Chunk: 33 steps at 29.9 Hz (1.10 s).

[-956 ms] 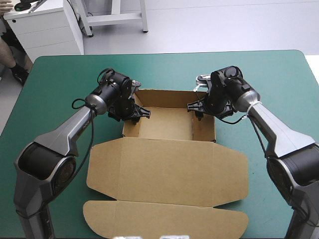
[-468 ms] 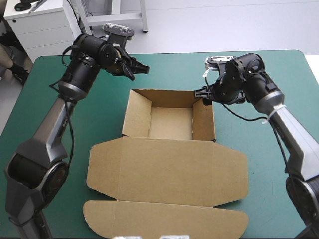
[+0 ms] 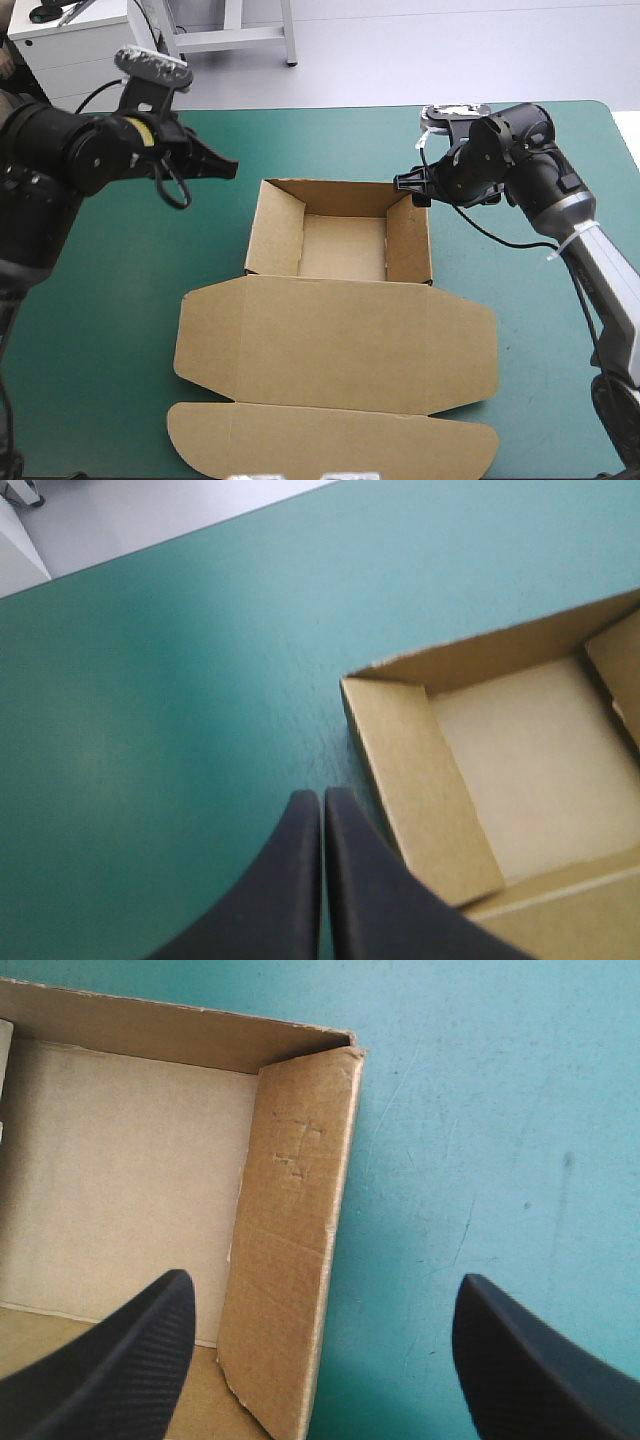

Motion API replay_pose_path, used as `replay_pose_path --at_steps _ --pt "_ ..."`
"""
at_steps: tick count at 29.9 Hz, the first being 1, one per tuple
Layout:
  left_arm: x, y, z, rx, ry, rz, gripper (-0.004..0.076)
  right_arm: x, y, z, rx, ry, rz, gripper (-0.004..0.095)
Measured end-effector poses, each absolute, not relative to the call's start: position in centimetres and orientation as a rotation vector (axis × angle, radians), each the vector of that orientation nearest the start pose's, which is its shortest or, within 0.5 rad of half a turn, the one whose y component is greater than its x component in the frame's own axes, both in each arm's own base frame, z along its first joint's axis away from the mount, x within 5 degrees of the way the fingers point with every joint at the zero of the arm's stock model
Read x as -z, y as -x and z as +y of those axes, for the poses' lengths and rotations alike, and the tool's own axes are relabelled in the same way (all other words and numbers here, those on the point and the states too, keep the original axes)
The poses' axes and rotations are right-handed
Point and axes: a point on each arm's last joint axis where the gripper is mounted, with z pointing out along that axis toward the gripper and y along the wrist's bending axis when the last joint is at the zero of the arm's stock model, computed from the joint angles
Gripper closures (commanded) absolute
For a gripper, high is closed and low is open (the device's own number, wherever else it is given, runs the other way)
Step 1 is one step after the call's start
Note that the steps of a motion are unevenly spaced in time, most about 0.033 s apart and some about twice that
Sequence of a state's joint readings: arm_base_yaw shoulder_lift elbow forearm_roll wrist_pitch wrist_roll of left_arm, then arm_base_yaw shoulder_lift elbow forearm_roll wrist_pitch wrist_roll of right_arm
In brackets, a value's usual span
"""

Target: Fold the box

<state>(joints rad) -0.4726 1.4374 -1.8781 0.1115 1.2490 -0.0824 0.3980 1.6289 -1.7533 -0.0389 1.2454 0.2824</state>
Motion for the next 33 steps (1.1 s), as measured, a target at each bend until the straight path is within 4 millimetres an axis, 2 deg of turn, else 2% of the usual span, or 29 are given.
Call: replay_pose_path --at_steps 4,10,15,21,26,33 --pt "-47.0 -21.3 -10.0 0.158 -0.451 2.321 0.0734 -38.9 -32.3 13.2 -0.180 0.156 2.637 0.0242" --pt "-43.1 -16.4 -7.9 0.185 -0.470 2.408 0.0734 -35.0 -34.8 14.3 -0.136 0.166 2.742 0.0242" --pt "-39.7 -13.5 -6.4 0.161 -0.483 2.469 0.0733 -31.3 -36.7 15.1 -0.099 0.173 2.828 0.0242" --pt "-36.4 -10.2 -4.7 0.166 -0.466 2.477 0.0734 -29.1 -37.5 15.8 -0.135 0.170 2.890 0.0256" --pt "-34.5 -8.3 -3.8 0.173 -0.455 2.471 0.0734 -28.4 -37.7 16.1 -0.154 0.165 2.911 0.0356" --pt "-34.2 -7.1 -3.1 0.190 -0.443 2.430 0.0734 -27.4 -38.0 16.3 -0.157 0.088 2.939 0.0625"
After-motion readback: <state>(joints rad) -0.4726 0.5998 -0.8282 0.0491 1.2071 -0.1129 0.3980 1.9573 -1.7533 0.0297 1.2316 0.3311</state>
